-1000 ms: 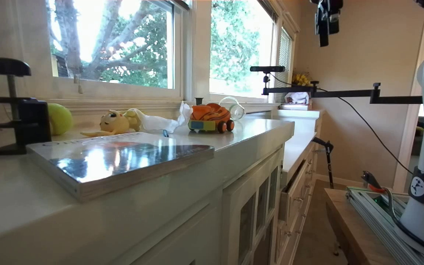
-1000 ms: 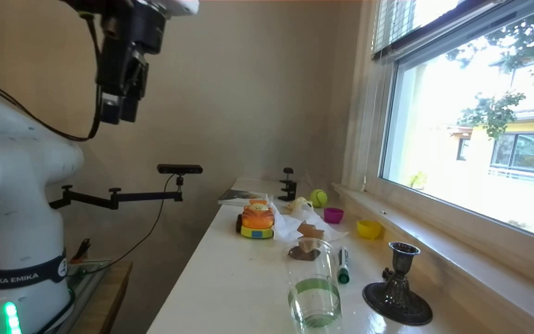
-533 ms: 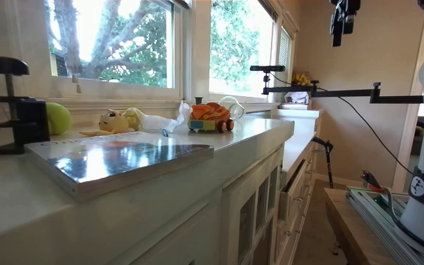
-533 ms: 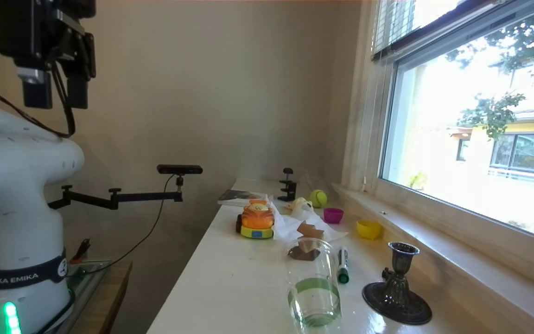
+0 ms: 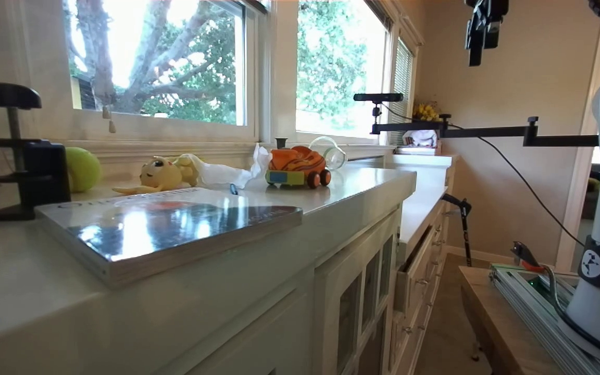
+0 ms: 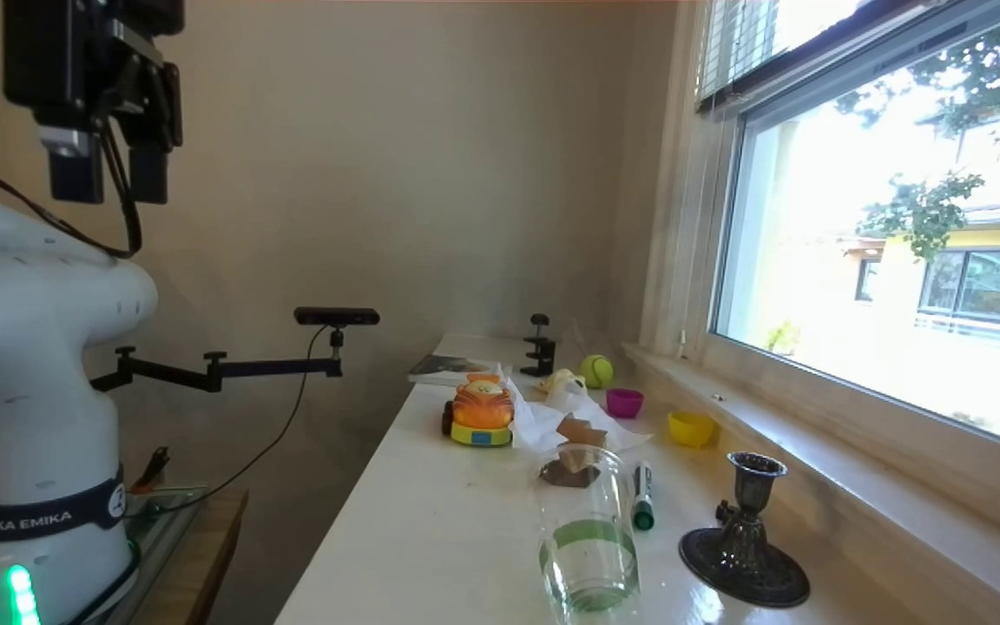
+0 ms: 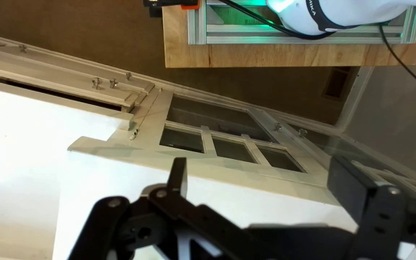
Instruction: Put the cup upside down
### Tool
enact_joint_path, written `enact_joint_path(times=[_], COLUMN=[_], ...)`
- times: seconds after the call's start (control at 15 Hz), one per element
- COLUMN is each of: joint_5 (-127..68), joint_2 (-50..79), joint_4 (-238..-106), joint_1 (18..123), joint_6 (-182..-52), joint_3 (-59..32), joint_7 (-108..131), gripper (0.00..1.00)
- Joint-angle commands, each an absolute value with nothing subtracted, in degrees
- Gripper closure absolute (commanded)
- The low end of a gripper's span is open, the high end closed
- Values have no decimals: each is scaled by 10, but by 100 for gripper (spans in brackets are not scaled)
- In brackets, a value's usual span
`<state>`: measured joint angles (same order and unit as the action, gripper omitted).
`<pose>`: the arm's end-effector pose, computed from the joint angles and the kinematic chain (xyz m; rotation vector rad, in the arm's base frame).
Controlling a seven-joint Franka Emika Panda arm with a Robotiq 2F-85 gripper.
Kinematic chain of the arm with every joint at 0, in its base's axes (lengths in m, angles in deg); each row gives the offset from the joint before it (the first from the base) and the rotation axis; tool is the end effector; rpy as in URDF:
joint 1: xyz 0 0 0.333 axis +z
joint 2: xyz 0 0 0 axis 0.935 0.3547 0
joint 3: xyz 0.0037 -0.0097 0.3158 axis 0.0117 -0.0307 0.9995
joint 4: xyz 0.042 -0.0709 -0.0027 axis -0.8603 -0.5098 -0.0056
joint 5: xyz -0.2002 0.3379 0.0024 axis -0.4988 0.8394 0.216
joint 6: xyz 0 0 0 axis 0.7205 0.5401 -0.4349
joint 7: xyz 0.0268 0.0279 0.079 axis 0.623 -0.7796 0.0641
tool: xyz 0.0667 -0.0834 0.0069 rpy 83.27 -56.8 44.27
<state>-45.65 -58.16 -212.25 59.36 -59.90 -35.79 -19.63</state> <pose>0.1570 -0.2354 0.6008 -3.0805 0.0402 0.0208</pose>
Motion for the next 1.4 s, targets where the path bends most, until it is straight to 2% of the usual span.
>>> enact_joint_path(times=[0.0, 0.73, 1.27, 1.33], joint_5=[-469, -524, -477, -491], joint_2=[-574, -490, -433, -444], joint_4=[-2108, -2015, -1954, -1978], joint_1=[614, 646, 641, 627], joint_6=[-598, -632, -756, -742], joint_3=[-372, -407, -474, -452], joint_7=[-204, -254, -264, -265], gripper=[0, 0, 0, 0])
